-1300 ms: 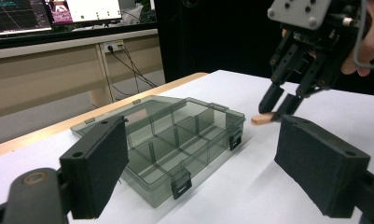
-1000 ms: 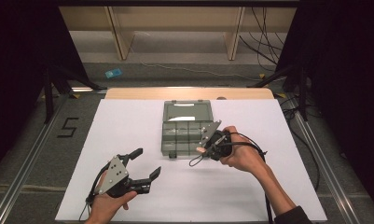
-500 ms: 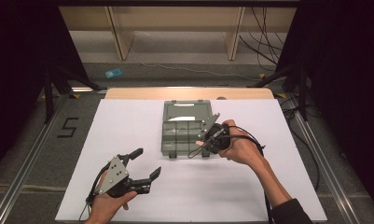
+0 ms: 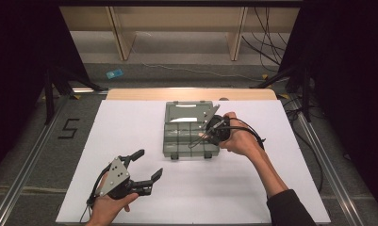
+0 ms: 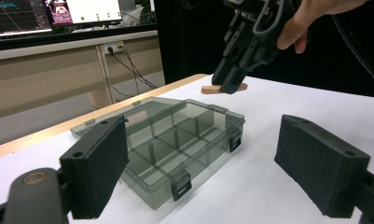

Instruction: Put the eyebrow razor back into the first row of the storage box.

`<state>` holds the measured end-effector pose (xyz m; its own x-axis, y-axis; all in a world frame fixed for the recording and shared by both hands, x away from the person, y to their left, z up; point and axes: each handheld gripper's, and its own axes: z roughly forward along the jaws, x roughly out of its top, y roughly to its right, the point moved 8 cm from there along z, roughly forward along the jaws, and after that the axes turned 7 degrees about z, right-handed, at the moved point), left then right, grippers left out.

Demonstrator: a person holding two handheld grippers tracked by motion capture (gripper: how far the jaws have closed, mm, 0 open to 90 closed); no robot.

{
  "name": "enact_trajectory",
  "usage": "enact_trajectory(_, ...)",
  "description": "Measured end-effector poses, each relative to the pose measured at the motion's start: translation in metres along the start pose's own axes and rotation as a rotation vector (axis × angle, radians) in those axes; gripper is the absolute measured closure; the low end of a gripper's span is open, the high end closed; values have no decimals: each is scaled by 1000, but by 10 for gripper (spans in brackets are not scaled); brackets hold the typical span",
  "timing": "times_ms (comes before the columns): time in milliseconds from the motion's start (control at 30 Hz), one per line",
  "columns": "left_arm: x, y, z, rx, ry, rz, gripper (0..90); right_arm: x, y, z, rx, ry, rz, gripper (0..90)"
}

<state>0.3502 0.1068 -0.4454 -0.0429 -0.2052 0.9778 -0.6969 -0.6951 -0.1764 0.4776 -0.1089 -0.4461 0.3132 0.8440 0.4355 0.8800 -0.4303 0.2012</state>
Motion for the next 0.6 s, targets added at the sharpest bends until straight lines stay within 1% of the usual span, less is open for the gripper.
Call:
enact_trajectory(33,-1,2,0,-5,-5,-23,163,1,2,0,-1,1,0,743)
enact_trajectory(133,0,0,0,2,2,-1,163,5,9,0,-10,6,8,743)
enact_trajectory(167,0,0,0,5,-1,-8,163,6,10,0,-7,6,9,743)
enact_trajectory(200,0,0,1,5,8,-11,163,8,11,-1,-8,2,11,743)
enact_trajectory(233,-1,0,-1,7,-9,-20,163,9,13,0,-14,5,10,743)
enact_trajectory(267,-1,1,-1,6,-7,-23,163,11,14,-1,-14,6,12,743)
enact_trajectory(300,0,0,0,4,0,-7,163,13,15,0,-19,9,11,743)
enact_trajectory(333,-1,2,0,-8,-3,-19,163,14,16,0,-12,12,7,743)
enact_trajectory(367,0,1,0,-5,0,-5,163,16,16,0,-13,11,11,743)
enact_trajectory(400,0,1,0,0,1,-7,163,17,17,1,-13,13,6,743)
enact_trajectory(567,0,1,0,-6,1,-2,163,23,18,5,-10,9,6,743)
enact_trajectory(600,1,1,1,-11,15,-6,163,24,19,5,-12,9,4,743)
